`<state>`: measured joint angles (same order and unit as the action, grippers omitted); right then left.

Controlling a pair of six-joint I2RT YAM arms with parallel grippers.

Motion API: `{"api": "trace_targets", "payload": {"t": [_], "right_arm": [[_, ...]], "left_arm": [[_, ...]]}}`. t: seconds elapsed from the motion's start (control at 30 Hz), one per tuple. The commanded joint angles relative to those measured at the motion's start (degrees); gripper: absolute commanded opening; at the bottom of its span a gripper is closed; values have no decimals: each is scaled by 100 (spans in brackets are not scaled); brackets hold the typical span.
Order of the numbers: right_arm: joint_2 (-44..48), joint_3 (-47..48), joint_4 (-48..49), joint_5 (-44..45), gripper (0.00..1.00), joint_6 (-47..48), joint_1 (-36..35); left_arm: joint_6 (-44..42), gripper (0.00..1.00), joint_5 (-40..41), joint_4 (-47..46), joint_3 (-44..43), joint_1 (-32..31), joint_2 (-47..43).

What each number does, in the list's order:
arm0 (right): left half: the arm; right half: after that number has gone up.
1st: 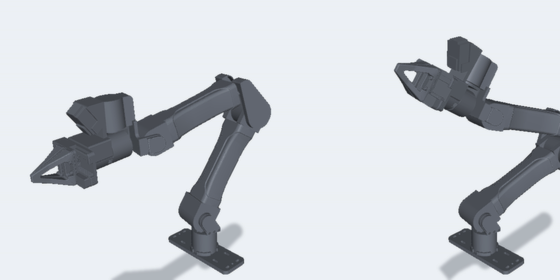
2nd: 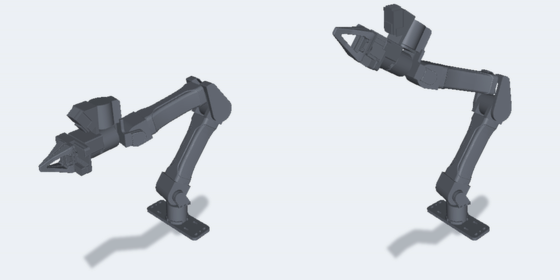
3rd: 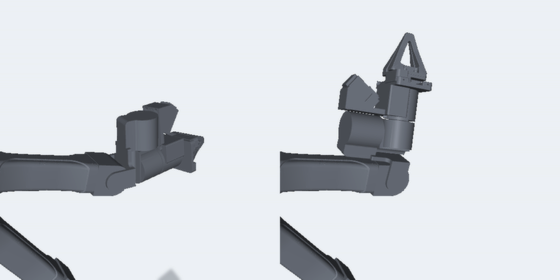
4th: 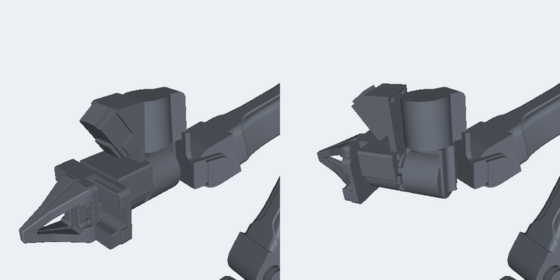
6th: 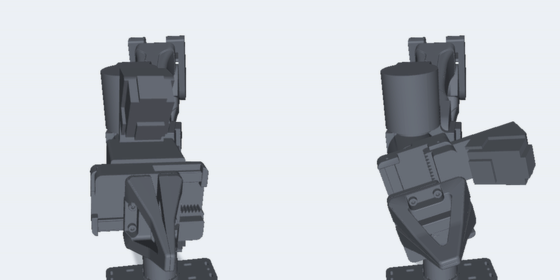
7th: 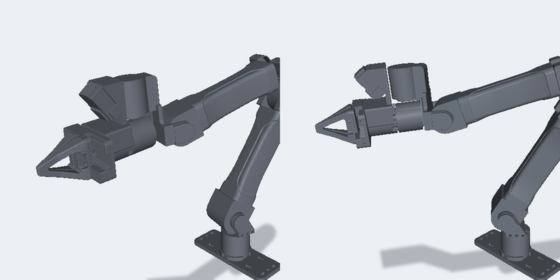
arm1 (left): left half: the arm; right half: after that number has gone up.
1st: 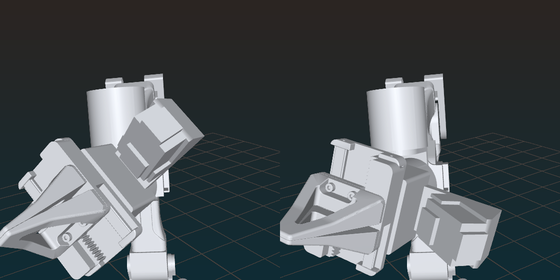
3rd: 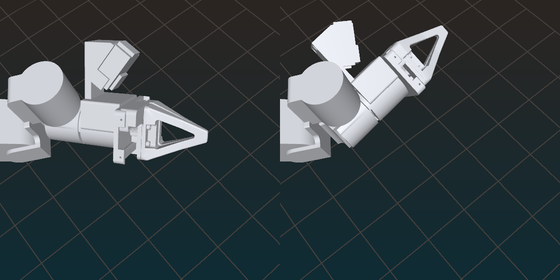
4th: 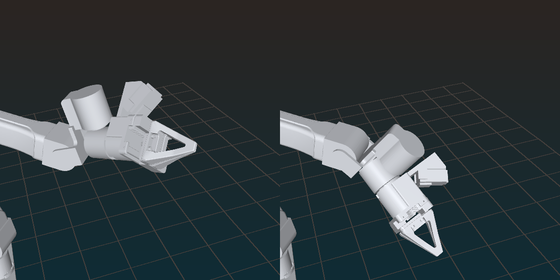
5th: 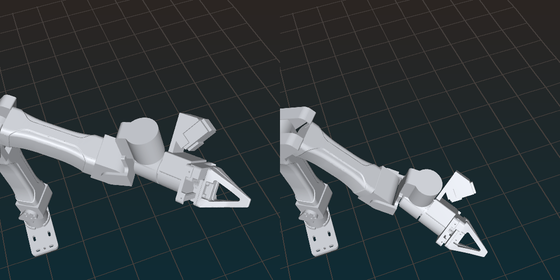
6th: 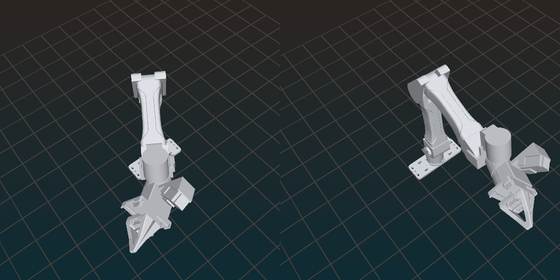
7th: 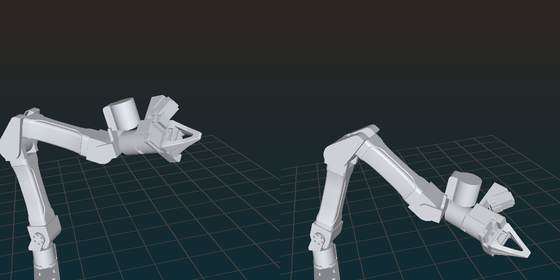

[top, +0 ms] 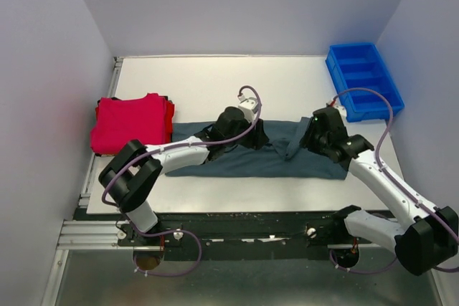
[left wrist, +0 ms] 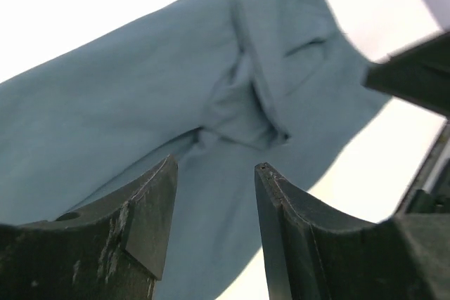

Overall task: Fold and stack the t-shirts
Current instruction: Fold the other side of the tshirt into a rectangle

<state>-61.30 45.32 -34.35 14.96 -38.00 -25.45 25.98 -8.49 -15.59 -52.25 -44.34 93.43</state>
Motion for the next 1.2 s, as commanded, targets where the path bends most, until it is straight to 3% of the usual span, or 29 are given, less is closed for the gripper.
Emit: {"api": "trace_targets", "payload": {"t": [0.0,0.13,0.33,0.73,1.03,1.17], "right_arm": [[126,241,155,218,56,380,698],[337,214,367,270,56,495,1007],[654,-40,762,402,56,442,1332],[1120,-331,1150,482,54,451,1543],[1085,-463,1299,209,53,486,1631],[1085,-480,1308,130,53,486,1666]], "left_arm": [[258,61,-319,-348,-531,-435,429],[461,61,-302,-173,-1101,-681,913],[592,60,-320,838,-2367,-761,1897],[979,59,-479,2042,-4327,-743,3374],[1304,59,-829,2219,-4917,-594,3937],[1419,52,-1084,1780,-4786,-585,3920]]}}
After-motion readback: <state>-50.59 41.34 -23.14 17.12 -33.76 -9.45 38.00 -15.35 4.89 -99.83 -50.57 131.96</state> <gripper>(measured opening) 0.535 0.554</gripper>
